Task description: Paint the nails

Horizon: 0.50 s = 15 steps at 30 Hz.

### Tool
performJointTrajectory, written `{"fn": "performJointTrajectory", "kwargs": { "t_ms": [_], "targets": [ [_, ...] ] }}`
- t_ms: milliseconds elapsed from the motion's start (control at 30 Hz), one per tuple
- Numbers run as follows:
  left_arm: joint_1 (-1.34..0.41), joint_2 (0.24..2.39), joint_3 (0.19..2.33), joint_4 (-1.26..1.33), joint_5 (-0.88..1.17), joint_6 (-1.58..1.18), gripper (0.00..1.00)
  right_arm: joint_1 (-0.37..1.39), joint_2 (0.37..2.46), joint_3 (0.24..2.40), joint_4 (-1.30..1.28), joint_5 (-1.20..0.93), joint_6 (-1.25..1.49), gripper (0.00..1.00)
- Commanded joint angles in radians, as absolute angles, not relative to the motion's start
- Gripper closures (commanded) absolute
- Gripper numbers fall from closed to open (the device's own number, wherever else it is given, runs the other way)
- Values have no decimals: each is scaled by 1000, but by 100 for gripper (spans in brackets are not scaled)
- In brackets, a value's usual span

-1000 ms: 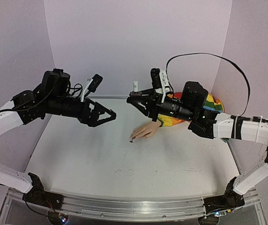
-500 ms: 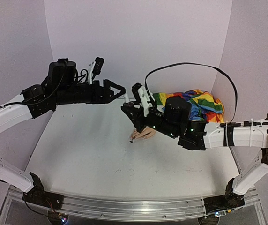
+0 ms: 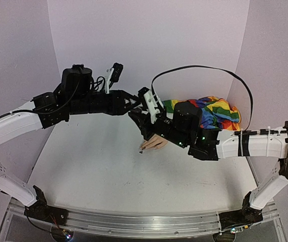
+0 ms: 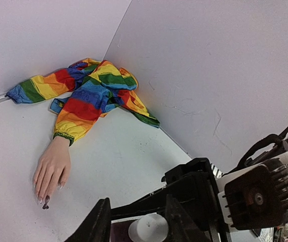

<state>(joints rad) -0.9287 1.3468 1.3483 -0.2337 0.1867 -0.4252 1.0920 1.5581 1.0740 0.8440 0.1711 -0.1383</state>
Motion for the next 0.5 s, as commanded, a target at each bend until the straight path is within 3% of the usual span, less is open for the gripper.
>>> {"fn": "performJointTrajectory", "kwargs": {
  "t_ms": [0, 233, 467],
  "targets": [
    [-944, 1356, 1405, -178, 148, -383, 68, 1101, 1563, 1129, 917, 190, -149, 100],
    [-960, 1370, 1402, -207, 180, -336, 90, 1103, 1560, 1143, 919, 185, -121, 100],
    [-968, 1340, 1320, -226, 343, -277, 93, 1092, 1517, 1189, 882, 65, -82, 100]
  ]
}}
